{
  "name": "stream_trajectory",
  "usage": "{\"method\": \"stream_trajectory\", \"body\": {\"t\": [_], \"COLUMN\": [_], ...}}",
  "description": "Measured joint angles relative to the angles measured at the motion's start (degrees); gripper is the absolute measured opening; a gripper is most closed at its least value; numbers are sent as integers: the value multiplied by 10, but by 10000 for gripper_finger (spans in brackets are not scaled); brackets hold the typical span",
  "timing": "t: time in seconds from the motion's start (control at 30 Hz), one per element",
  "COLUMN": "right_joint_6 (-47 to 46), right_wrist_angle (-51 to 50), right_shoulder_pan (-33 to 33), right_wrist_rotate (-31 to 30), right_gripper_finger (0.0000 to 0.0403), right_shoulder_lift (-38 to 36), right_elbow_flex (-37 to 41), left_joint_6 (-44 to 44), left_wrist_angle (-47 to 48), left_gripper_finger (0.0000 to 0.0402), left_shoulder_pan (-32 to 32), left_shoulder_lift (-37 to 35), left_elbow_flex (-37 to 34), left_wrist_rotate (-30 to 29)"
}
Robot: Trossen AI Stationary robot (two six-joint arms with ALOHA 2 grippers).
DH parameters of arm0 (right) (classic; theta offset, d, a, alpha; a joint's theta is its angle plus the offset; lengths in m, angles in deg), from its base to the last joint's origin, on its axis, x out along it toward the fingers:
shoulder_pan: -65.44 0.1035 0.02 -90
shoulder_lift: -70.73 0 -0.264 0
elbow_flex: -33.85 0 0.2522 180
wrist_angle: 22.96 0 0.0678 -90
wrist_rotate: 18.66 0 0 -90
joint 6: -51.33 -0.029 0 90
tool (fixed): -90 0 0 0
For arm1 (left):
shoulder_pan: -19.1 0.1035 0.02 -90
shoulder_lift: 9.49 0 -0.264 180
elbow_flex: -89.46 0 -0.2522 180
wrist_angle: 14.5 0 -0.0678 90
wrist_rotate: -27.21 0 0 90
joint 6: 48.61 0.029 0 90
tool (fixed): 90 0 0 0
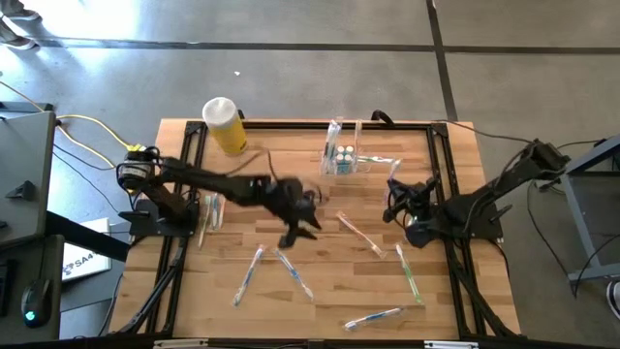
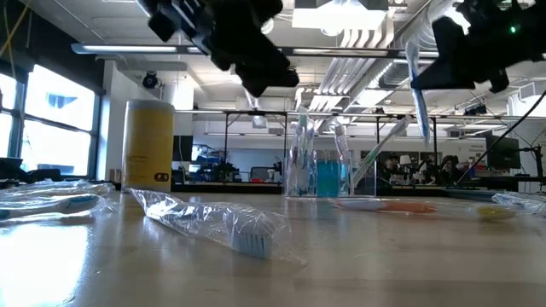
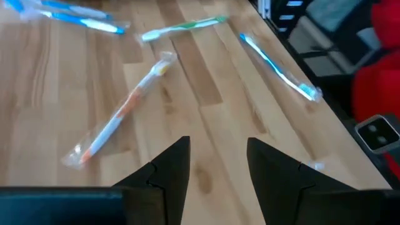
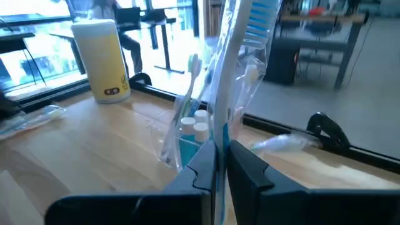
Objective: Pick & Place toothbrushing station
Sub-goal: Put the blue toothbrush into the transparent organizer
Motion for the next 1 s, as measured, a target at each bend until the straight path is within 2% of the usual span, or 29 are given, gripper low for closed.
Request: {"method": "stream_trajectory", "body": {"t": [0.13,0.27,0.37,0.63,0.8,0.9,1.0], "right_joint_6": [65,90,109,115,124,180,316], "right_wrist_angle": [101,118,113,96,115,161,266], "right_shoulder_pan": [5,-23,-58,-180,-219,-224,-224], "right_wrist_rotate": [-40,-86,-117,-116,-91,-73,6], "right_gripper_finger": [16,16,15,15,15,15,15], "right_shoulder_lift": [28,41,47,48,48,48,48], "right_elbow_flex": [49,59,59,59,59,59,59], "left_joint_6": [-31,-64,-98,-172,-179,-179,-173], "left_wrist_angle": [-24,-52,-66,-66,-66,-66,-65], "left_gripper_finger": [154,154,154,154,154,154,154], "left_shoulder_pan": [-74,-121,-139,-149,-152,-152,-151], "left_shoulder_lift": [0,0,0,0,0,0,0], "left_elbow_flex": [0,0,0,0,0,0,0], "left_wrist_rotate": [-117,-206,-243,-261,-274,-276,-278]}}
